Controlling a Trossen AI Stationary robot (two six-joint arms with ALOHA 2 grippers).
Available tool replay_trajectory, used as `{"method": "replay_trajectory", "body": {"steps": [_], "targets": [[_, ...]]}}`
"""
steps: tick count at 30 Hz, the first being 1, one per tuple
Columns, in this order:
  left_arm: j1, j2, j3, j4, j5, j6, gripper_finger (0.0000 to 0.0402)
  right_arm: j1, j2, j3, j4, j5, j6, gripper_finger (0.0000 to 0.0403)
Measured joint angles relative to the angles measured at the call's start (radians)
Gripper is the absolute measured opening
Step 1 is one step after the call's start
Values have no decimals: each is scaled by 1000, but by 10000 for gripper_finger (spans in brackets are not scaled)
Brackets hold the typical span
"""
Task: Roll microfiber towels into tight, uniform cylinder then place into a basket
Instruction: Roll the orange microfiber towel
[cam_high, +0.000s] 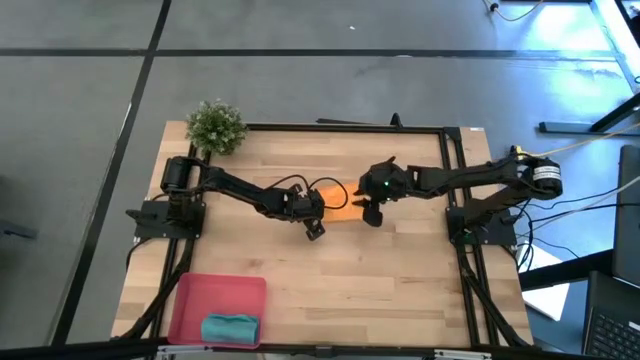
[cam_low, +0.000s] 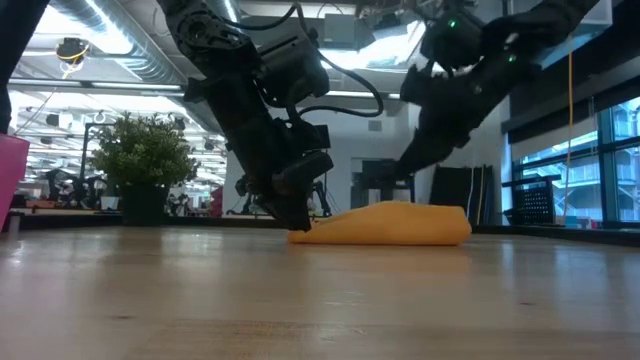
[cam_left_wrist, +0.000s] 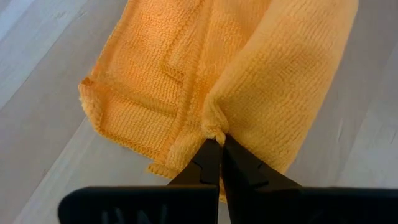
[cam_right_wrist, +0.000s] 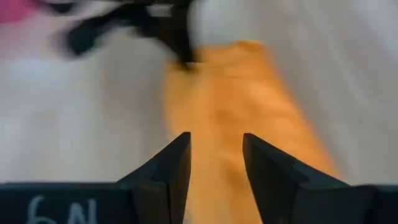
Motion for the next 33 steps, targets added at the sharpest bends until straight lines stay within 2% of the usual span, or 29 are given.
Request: {"method": "replay_trajectory", "body": {"steps": [3,6,13,24,33], "targets": [[0,0,0,0,0,0,0,31,-4,-1,-5,-94,-42,147],[0,0,0,0,0,0,0,60,30,-27,-2,-136,-106,147],[0,0,0,0,0,0,0,66,123,-89,172,-114,-164,147],[0,0,0,0,1,0,0,-26,196,-90,193,-105,-177,147],[-3,-29,-2,-41,31,0,0,-48,299,-85,253,-144,-177,147]]}}
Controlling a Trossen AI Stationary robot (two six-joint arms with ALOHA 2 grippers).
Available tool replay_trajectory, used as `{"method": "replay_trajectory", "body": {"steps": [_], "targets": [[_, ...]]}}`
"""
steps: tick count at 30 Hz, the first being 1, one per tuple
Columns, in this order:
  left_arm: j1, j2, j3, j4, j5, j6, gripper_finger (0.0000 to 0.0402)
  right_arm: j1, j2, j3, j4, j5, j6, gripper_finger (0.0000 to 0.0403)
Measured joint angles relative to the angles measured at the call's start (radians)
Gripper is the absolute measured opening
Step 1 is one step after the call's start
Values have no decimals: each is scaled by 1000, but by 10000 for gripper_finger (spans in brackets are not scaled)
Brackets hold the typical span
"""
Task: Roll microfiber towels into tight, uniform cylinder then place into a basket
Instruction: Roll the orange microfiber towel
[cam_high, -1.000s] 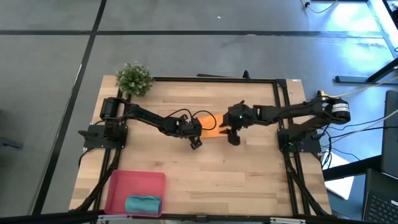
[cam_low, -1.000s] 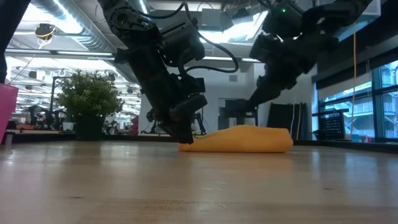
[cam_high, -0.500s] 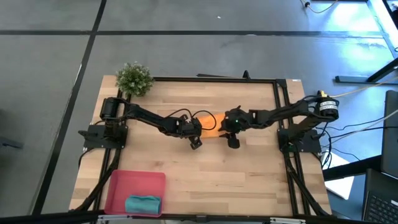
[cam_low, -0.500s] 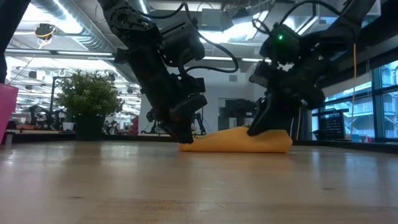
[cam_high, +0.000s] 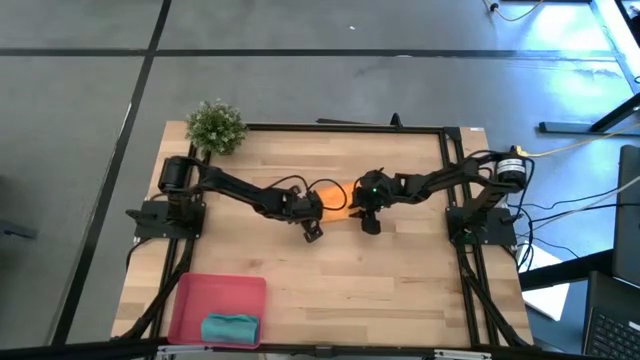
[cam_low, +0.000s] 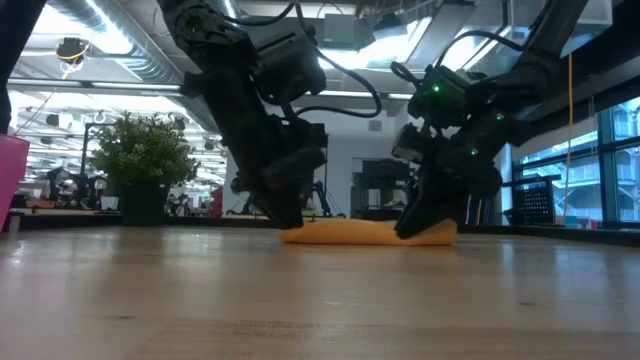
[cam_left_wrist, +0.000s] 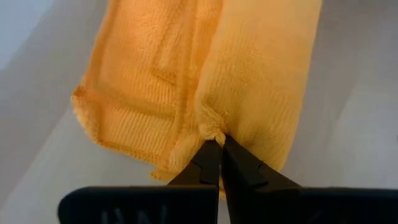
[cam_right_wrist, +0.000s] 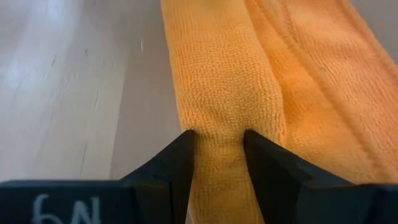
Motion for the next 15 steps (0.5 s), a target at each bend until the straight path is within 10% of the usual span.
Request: {"method": "replay_trajectory", "body": {"steps": [15], "targets": [[-33,-26,-2,-62,-59,25,1,0,10,-2,19,-46,26,147]]}}
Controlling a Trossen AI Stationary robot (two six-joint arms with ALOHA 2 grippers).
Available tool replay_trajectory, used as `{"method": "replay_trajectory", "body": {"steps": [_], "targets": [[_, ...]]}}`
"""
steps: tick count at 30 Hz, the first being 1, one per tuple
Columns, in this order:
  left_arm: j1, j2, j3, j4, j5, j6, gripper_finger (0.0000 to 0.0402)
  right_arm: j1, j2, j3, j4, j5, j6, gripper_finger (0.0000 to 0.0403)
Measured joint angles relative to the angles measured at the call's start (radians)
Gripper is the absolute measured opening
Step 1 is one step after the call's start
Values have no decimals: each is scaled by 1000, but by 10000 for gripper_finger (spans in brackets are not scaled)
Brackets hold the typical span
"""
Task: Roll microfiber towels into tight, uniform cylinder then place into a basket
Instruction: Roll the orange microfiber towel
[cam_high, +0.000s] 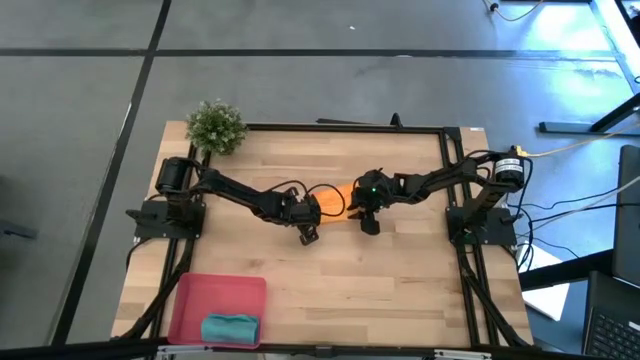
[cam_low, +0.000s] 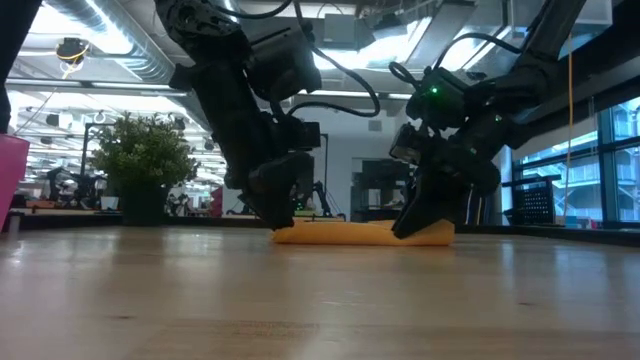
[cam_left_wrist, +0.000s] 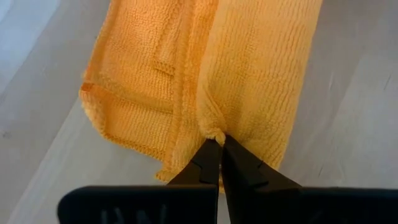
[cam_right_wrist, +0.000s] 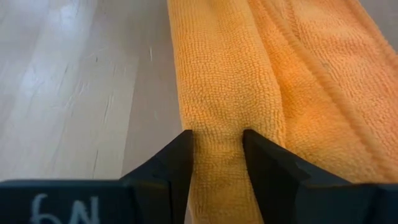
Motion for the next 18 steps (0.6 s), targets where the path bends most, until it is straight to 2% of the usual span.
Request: {"method": "replay_trajectory", "body": {"steps": [4,11,16,18], "targets": [[0,0,0,-2,-8,1,21,0,0,0,0,0,3,147],[2,0,-1,-8,-52,4,82,0,1,-1,1,-1,4,147],[4,-27,-2,-27,-39,138,93,0,1,-2,2,-1,4,147],[1,-61,-8,-88,-39,159,93,0,1,-3,3,-3,6,147]]}}
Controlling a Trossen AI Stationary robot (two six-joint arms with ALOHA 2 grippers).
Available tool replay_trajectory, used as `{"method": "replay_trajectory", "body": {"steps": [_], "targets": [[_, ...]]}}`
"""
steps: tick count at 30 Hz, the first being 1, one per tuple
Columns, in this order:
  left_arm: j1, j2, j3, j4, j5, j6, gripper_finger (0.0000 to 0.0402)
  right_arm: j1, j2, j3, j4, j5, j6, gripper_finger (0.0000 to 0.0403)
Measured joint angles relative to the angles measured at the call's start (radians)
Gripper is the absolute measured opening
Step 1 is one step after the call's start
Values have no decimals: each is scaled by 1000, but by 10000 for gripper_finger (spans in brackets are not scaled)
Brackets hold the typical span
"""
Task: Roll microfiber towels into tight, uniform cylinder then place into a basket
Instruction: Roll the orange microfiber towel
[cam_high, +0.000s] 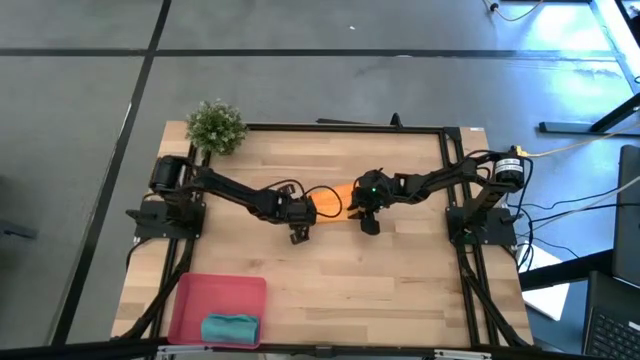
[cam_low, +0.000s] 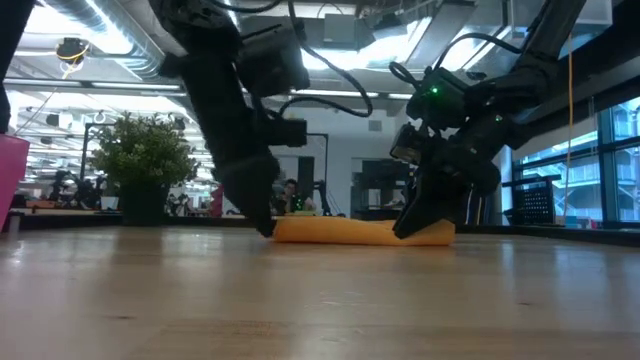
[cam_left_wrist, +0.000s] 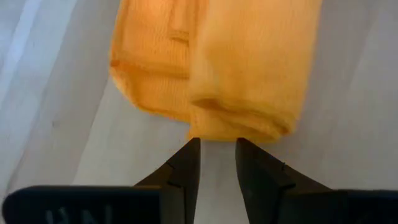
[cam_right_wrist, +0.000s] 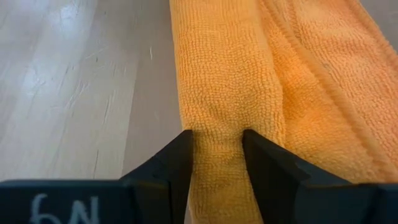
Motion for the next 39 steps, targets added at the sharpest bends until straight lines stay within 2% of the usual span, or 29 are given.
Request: {"method": "replay_trajectory", "body": {"steps": [5,11,24,31,39], "targets": [[-10,-107,6,-30,-16,14,93,0,0,0,1,-1,2,147],[-63,-136,7,42,5,104,93,0,0,-1,6,-2,2,147],[-80,-117,7,121,-2,235,109,0,0,-1,6,-1,1,147],[-80,-25,8,174,-13,346,117,0,0,0,11,1,2,147],[-80,26,8,191,-159,418,117,0,1,0,13,-16,5,147]]}}
